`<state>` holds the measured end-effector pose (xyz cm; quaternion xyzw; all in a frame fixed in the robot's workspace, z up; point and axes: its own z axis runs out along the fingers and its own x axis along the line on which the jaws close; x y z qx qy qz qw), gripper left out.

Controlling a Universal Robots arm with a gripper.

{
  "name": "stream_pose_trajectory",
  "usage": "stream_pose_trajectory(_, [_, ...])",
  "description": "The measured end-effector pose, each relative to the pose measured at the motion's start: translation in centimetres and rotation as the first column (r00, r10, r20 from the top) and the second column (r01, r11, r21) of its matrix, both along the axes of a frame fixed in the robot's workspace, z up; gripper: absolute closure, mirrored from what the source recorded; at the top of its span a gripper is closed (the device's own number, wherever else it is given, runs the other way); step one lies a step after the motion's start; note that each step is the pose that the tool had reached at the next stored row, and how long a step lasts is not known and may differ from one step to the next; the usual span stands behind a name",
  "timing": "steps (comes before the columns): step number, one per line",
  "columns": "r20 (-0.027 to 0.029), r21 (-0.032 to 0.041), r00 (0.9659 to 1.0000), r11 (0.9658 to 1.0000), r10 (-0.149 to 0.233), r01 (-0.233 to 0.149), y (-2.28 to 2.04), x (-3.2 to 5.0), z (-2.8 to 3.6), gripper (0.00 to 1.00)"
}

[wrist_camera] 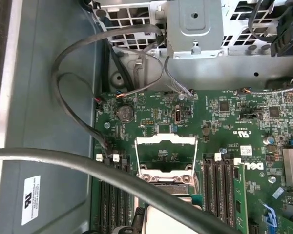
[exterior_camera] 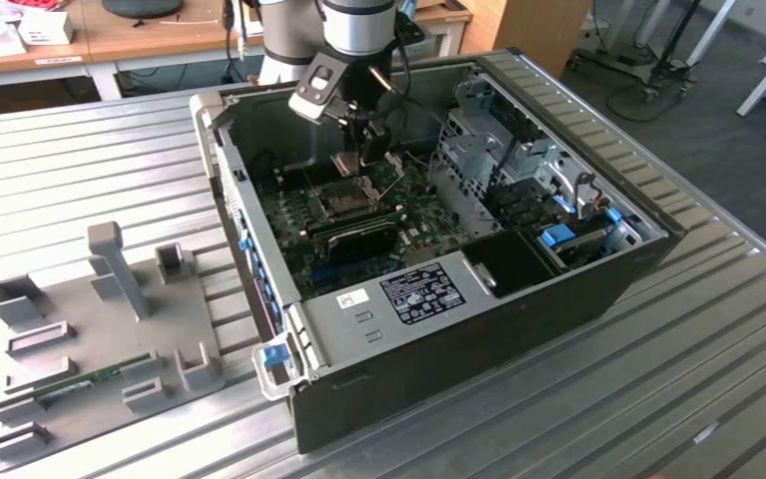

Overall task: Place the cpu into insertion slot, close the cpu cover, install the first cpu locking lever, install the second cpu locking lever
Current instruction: 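Place the cpu into insertion slot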

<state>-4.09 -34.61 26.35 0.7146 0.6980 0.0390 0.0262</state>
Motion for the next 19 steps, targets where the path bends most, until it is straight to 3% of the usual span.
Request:
stream_pose_trajectory(6, [-0.0069, 0.0000, 1.0000, 1.0000, 0.000, 0.000, 0.00, -0.01, -0.56, 0.45])
stream_pose_trajectory(14, [-0.0065, 0.0004, 1.0000, 1.0000, 0.001, -0.001, 0.00, -0.01, -0.63, 0.45])
stream_pose_trajectory(19, [-0.0037, 0.0000, 0.9999, 0.9999, 0.012, -0.012, 0.00, -0.07, -1.22, 0.45])
